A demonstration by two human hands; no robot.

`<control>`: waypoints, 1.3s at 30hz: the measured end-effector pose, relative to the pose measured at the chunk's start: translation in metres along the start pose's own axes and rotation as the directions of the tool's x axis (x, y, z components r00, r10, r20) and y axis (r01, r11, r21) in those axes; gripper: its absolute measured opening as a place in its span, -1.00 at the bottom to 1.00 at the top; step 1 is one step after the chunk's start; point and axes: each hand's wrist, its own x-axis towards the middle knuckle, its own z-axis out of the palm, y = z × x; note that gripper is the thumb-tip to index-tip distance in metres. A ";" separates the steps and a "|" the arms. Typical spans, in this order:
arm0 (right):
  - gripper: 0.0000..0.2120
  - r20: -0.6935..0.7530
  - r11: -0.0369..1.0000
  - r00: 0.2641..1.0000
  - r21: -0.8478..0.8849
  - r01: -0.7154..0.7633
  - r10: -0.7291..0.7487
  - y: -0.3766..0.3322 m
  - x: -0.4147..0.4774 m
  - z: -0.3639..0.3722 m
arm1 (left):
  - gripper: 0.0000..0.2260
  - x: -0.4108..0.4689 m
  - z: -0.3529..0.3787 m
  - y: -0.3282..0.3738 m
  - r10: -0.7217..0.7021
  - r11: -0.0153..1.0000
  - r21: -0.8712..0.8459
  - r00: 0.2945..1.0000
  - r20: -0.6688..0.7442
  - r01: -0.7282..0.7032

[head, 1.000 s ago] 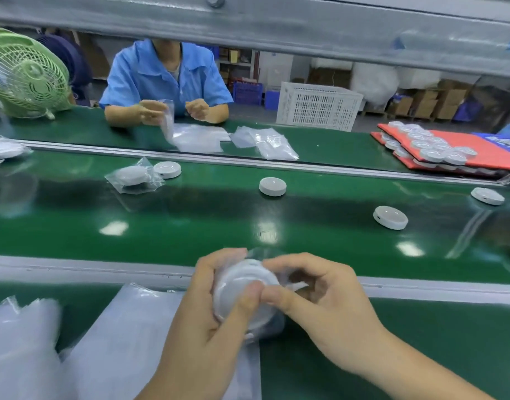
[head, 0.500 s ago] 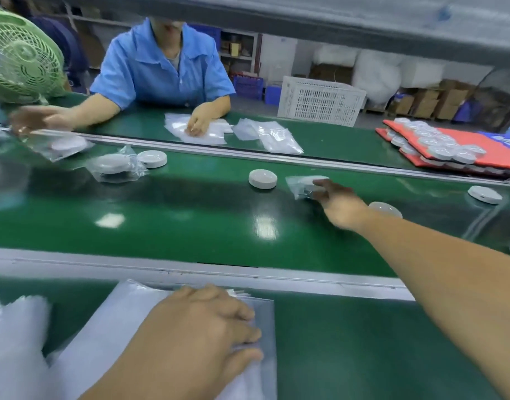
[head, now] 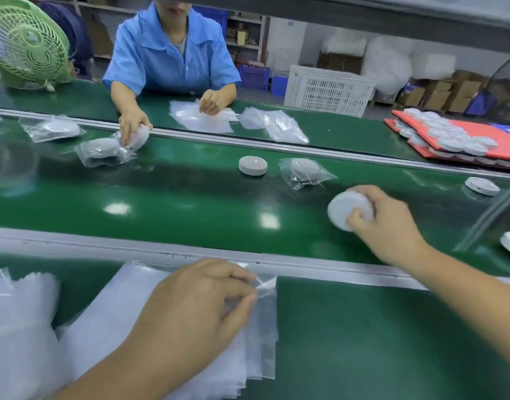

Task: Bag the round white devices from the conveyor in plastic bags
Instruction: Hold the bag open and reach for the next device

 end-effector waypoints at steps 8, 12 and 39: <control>-0.62 0.165 0.728 0.711 0.101 0.678 -0.684 -0.060 -0.114 0.003 | -0.90 0.006 -0.007 0.001 -0.155 0.938 -0.323 0.985 -0.070 0.125; -0.82 -0.123 0.773 0.866 0.403 0.490 -0.484 -0.081 -0.131 0.012 | -0.62 0.001 -0.012 0.021 0.060 0.728 -0.673 0.965 0.256 0.133; -0.84 0.453 0.649 0.818 0.510 -0.565 0.355 -0.032 0.046 0.050 | -0.88 -0.002 0.018 0.013 0.141 0.990 -0.012 0.987 0.075 -0.141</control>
